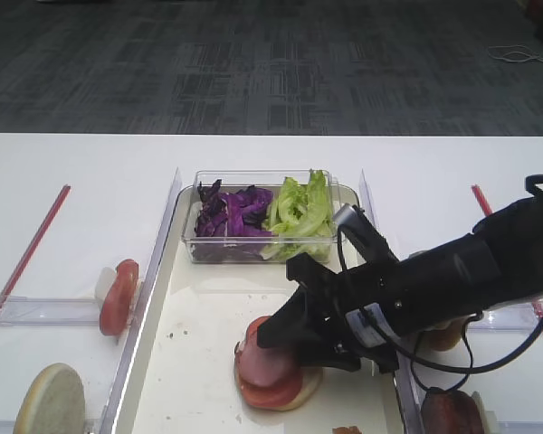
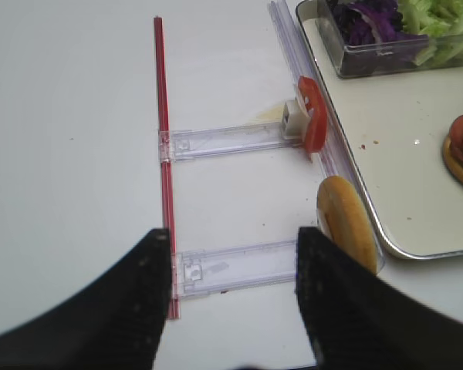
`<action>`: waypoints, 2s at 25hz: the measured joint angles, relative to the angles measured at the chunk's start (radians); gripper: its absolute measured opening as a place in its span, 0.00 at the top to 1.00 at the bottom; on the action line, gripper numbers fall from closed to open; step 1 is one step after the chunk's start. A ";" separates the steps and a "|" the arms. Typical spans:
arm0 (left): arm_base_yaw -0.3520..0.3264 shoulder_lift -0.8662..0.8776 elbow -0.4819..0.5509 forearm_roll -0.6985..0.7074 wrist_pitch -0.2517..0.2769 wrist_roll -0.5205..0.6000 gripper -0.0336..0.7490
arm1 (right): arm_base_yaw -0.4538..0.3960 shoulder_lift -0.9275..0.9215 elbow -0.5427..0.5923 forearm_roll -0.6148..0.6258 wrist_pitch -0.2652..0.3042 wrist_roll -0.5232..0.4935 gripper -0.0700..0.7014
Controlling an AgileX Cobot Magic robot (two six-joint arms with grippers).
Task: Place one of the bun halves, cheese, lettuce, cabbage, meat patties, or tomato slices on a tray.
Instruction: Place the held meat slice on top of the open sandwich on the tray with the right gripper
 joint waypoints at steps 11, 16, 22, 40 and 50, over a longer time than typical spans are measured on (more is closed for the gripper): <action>0.000 0.000 0.000 0.000 0.000 0.000 0.51 | 0.000 -0.072 0.000 -0.085 -0.055 0.082 0.50; 0.000 0.000 0.000 0.000 0.000 0.000 0.51 | 0.000 -0.094 0.000 -0.139 -0.077 0.134 0.50; 0.000 0.000 0.000 0.000 0.000 0.000 0.51 | 0.000 -0.147 0.000 -0.184 -0.093 0.176 0.50; 0.000 0.000 0.000 0.000 -0.001 0.000 0.51 | 0.000 -0.317 -0.073 -0.525 -0.072 0.527 0.50; 0.000 0.000 0.000 0.000 -0.001 0.000 0.51 | 0.000 -0.355 -0.316 -1.010 0.143 0.954 0.50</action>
